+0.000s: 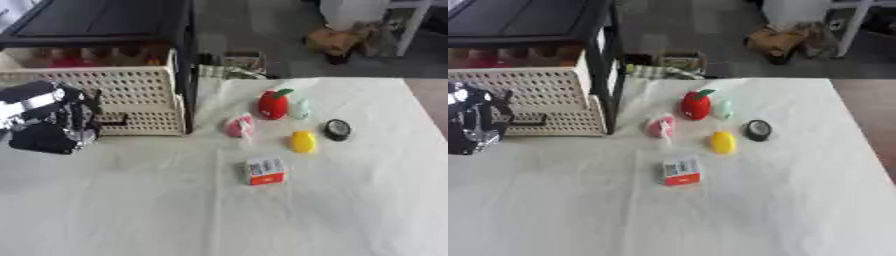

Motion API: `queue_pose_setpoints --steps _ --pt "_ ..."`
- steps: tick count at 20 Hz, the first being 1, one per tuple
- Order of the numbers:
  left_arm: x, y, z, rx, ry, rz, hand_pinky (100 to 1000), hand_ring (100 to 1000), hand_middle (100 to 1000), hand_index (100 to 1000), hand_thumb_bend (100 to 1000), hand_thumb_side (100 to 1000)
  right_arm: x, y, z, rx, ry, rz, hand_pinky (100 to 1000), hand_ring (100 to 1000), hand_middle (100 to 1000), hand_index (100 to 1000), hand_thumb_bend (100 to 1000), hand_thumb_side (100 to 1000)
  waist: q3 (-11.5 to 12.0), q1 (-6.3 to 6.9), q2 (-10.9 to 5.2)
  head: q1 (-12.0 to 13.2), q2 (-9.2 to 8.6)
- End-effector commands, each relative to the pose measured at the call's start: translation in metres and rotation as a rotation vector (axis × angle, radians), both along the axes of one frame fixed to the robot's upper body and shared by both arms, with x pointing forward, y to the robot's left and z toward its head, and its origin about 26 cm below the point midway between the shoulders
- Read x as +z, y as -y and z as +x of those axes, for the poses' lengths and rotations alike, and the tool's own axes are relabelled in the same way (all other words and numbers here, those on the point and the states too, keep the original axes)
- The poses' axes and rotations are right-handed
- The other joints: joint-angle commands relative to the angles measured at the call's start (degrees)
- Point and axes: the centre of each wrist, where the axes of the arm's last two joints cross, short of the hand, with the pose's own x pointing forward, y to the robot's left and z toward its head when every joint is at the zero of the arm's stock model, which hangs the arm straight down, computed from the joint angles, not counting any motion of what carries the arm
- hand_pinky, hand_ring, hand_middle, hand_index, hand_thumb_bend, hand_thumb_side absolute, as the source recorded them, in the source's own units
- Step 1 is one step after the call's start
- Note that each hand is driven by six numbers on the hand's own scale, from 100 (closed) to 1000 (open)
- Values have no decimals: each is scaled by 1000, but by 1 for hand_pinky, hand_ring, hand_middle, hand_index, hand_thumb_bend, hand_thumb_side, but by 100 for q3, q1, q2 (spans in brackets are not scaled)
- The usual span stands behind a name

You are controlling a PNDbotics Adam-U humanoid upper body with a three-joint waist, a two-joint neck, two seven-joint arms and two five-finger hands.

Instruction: Pick up objects from table and place into drawer.

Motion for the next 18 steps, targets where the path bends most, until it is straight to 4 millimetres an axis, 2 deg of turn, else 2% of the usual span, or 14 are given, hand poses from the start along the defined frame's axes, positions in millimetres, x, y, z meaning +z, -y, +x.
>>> queue_pose_setpoints --steps 1,8,12,16,17,18 --pt "12 -5 1 23 42 15 284 477 533 827 105 408 9 2 -3 2 29 -14 759 632 615 716 229 862 -21 15 -72 24 -101" --pt "12 -2 6 2 52 1 367 578 637 873 105 408 9 2 -3 3 27 -14 760 629 614 716 230 854 -49 15 -25 33 -112" --pt "14 0 4 -12 70 -17 365 571 655 884 128 431 8 1 -3 5 22 -13 760 629 614 715 231 854 -40 17 -25 37 -115" --pt "14 3 2 -34 65 -20 332 525 606 862 105 408 7 2 -3 6 17 -12 760 629 614 714 232 854 -43 13 -32 40 -108" --pt "12 4 0 -46 57 -15 282 454 546 835 105 408 7 2 -3 5 17 -12 760 629 614 714 232 854 -42 11 -35 40 -104" --pt "12 6 -2 -60 48 -9 279 448 542 833 105 408 7 2 -4 3 17 -11 760 629 614 714 232 854 -39 8 -37 36 -99"
